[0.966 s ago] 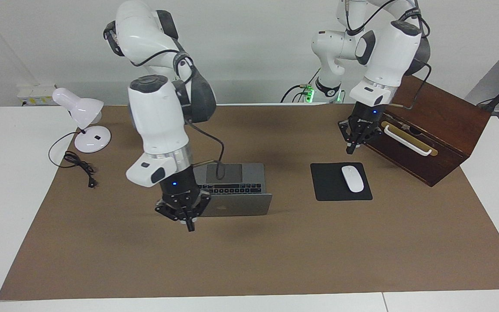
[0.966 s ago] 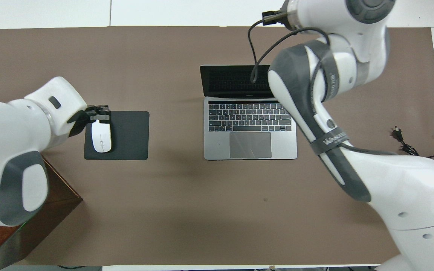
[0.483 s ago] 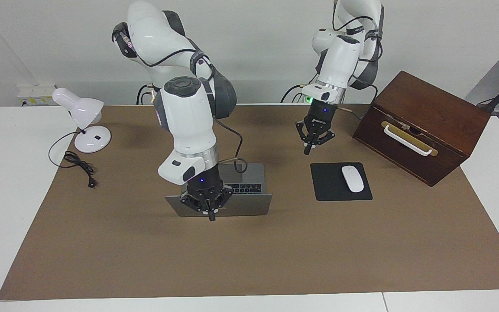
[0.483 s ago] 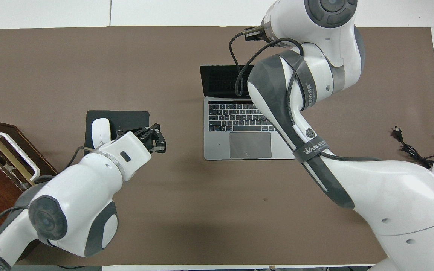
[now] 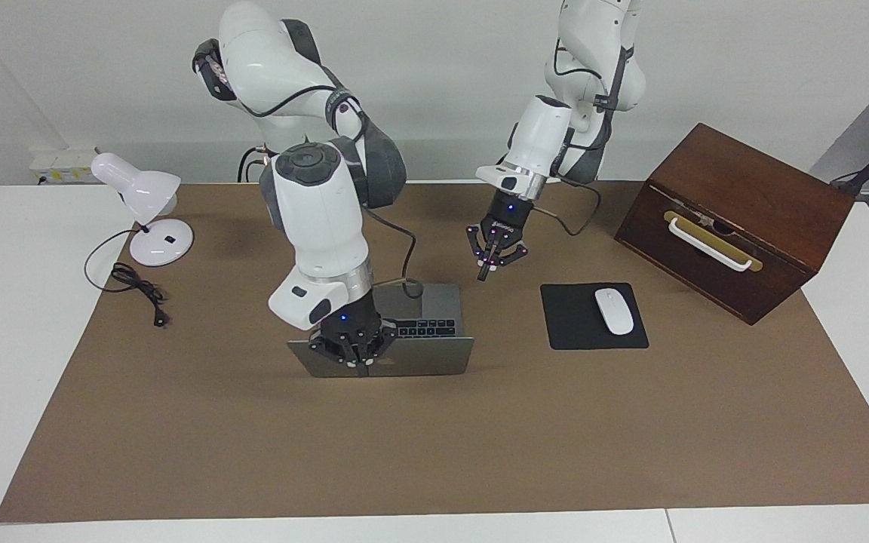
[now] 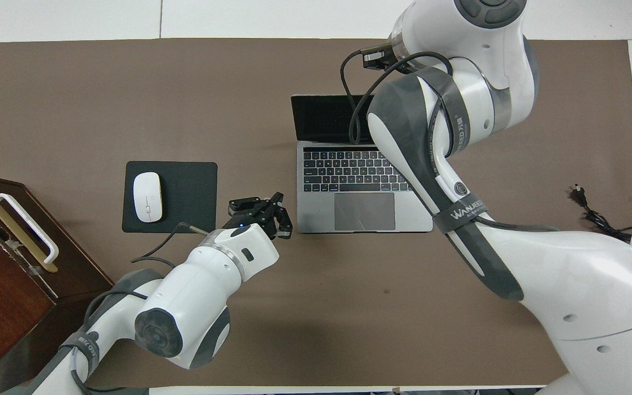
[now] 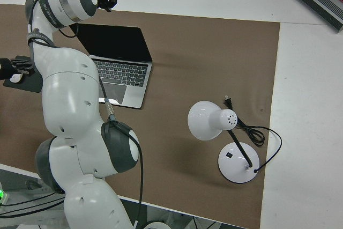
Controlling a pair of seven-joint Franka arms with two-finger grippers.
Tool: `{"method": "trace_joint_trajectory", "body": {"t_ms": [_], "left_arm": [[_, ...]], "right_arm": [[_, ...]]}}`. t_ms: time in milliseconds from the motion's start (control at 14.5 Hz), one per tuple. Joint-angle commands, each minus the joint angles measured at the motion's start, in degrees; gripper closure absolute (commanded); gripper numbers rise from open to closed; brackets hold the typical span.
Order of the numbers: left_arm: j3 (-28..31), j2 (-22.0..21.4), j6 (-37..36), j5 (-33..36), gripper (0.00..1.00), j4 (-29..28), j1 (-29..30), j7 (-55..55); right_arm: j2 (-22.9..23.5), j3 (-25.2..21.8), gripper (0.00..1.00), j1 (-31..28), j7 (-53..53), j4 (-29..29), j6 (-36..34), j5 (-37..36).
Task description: Close laptop with both arms
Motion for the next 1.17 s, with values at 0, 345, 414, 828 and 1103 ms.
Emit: {"method": "trace_joint_trajectory", "body": {"t_ms": [0, 345, 414, 828, 1103], "left_arm": [[0.92, 5.50, 8.22, -0.64, 1.00, 0.57, -3.09, 0.69], [1.09, 13.26, 13.18, -0.64, 1.00, 3.30, -6.26, 0.95], [1.09, 14.14, 13.18, -0.64, 1.00, 3.47, -6.52, 0.95], [1.18, 16.52, 13.09, -0.11, 1.00, 3.22, -7.76, 3.93], [1.18, 16.26, 13.18, -0.11, 1.00, 1.55, -7.76, 5.26]], "right_arm": [[0.19, 0.27, 1.00, -0.43, 0.75, 1.03, -1.74, 1.21], [0.19, 0.27, 1.00, -1.05, 0.75, 1.12, -4.47, 1.13], [0.19, 0.27, 1.00, -1.05, 0.75, 1.12, -4.91, 1.13], [-0.42, 0.18, 1.00, -0.96, 0.75, 1.03, -7.81, 2.09], [-0.69, 0.27, 1.00, -0.96, 0.84, 0.94, -8.34, 2.79]]}}
